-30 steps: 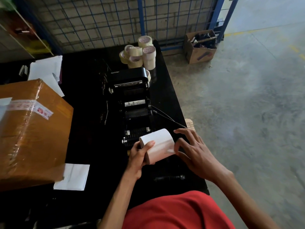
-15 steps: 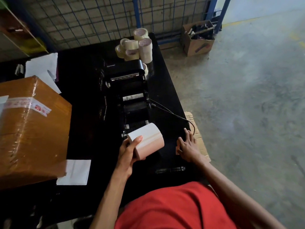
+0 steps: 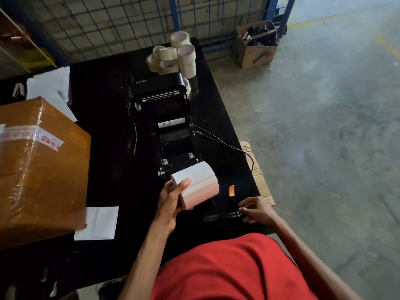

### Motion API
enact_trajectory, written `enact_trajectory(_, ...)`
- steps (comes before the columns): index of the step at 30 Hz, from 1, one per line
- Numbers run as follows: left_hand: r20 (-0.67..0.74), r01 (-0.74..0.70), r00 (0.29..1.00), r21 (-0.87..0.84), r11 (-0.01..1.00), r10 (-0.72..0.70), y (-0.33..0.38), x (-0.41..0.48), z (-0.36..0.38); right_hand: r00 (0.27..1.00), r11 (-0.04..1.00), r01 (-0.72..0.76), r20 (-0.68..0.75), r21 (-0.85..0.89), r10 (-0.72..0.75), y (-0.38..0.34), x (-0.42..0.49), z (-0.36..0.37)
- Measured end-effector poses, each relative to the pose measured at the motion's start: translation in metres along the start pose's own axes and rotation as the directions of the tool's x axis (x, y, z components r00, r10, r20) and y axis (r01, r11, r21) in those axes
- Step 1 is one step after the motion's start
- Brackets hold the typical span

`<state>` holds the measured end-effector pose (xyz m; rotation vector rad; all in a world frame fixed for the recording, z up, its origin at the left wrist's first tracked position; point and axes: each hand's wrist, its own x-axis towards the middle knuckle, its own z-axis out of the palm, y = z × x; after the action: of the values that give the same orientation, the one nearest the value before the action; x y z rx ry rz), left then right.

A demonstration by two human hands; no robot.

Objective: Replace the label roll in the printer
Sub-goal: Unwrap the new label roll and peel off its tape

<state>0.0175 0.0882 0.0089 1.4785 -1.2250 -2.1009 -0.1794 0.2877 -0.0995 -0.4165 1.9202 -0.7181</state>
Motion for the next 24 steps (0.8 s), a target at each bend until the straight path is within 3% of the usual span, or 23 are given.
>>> enact_trajectory(7,0.0,0.02,1.0,-0.01,1.0,-0.02,-0.012,-0.001,0.002,0.998,0.996,0.018,-0.059,0.09,-0.013,0.001,-0.006,0.012)
enact_trajectory(15,0.065,0.041,0.997,-0.06,0.997,-0.037,-0.013,0.001,-0.011,0.89,0.888,0.325,-0.422,0.325,-0.171,-0.04,-0.019,-0.056)
enact_trajectory(18,0.09,0.046,0.995,-0.091,0.995,-0.037,-0.011,0.003,-0.011,0.863,0.843,0.42,-0.434,0.337,-0.257,-0.069,-0.02,-0.067)
enact_trajectory(24,0.131,0.041,0.991,-0.144,0.989,-0.022,-0.006,0.003,-0.011,0.857,0.824,0.465,-0.401,0.325,-0.325,-0.081,-0.022,-0.054)
